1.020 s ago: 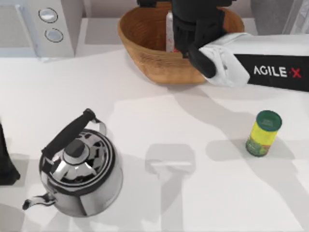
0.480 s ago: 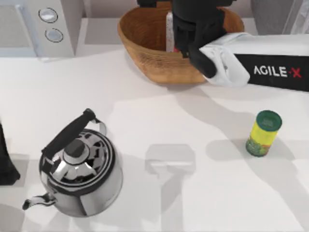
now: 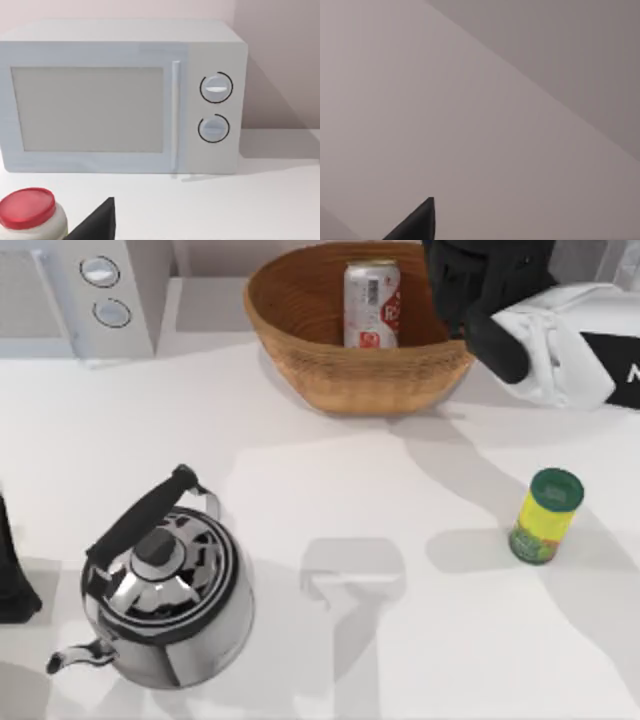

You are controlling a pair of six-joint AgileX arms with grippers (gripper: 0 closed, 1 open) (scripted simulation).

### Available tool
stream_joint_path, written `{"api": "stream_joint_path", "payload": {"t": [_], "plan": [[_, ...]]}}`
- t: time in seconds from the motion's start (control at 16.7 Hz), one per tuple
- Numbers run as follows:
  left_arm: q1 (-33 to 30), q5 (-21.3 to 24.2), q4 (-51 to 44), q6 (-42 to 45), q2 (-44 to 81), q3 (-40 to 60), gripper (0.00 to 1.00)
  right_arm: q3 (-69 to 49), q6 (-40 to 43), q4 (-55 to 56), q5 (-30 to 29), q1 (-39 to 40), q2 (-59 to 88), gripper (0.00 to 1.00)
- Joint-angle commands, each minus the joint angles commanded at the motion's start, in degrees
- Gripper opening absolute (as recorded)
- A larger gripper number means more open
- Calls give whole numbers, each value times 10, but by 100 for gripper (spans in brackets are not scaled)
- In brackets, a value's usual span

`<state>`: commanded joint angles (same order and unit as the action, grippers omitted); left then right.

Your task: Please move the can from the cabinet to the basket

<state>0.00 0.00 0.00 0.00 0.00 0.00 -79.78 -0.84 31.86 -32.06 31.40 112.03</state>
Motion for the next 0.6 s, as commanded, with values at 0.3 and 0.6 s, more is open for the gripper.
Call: {"api": "stream_joint_path", "payload": {"t": [0.3, 0.6], "plan": [[0, 0, 0, 0, 0, 0, 100, 178, 3, -70, 69, -70, -263, 100], [0, 0, 0, 0, 0, 0, 100, 402, 5, -160, 157, -158, -610, 100]]}}
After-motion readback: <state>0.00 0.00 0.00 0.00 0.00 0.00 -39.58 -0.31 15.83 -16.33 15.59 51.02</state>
